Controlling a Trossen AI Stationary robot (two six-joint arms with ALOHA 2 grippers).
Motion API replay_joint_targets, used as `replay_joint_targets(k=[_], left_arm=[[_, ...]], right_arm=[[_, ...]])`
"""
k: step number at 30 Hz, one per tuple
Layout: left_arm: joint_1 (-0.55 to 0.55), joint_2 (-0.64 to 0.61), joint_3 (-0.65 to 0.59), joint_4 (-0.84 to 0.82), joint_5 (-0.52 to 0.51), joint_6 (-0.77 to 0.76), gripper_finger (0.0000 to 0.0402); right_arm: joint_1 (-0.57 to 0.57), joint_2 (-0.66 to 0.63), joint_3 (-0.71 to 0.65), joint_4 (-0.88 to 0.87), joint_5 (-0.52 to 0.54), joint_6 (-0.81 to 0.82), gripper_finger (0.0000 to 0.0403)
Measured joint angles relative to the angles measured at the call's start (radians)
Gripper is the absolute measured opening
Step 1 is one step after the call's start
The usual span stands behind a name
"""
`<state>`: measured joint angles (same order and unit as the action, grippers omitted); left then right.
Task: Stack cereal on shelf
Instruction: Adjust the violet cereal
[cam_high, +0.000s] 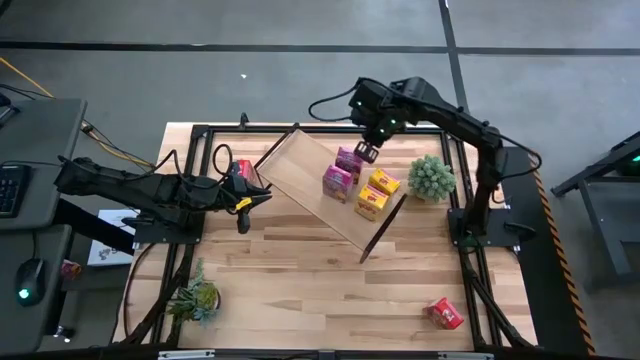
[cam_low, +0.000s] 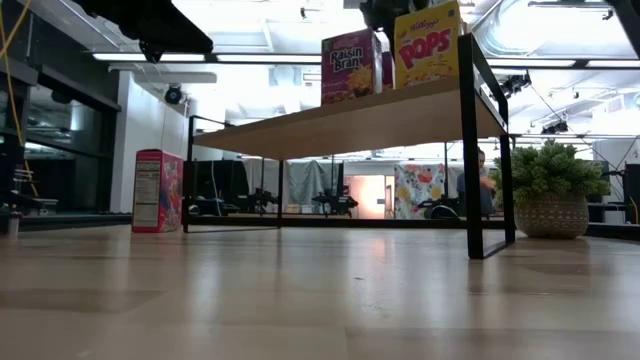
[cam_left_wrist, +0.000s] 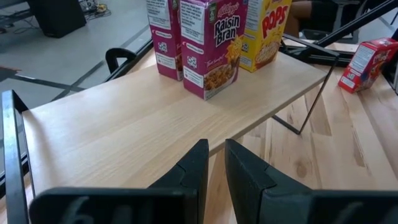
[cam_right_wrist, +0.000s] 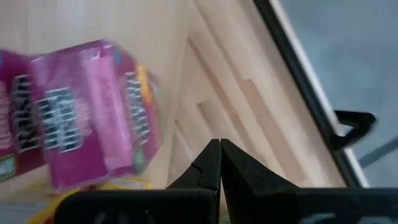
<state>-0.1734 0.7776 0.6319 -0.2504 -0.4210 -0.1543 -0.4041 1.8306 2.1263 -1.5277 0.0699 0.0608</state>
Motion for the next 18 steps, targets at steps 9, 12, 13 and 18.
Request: replay_joint_targets(k=[9,12,13,18], left_arm=[[0.000,0.000,0.000,0.009,0.000,0.001,0.0047],[0.000,0.000,0.000,0.009,0.000,0.001,0.0047],[0.000,0.000,0.000,0.009,0.000,0.001,0.0047],[0.000,0.000,0.000,0.009,0.000,0.001,0.0047]], right_arm=[[0.006,-0.187,-0.343,0.247,-0.039,0.003,0.0000],[0.005,-0.232,-0.397,0.295,-0.051,0.010,0.0000],[0.005,-0.243,-0.410,0.319,-0.061,0.015,0.0000],[0.013,-0.259,-0.424,0.372,-0.118,0.021,0.0000]])
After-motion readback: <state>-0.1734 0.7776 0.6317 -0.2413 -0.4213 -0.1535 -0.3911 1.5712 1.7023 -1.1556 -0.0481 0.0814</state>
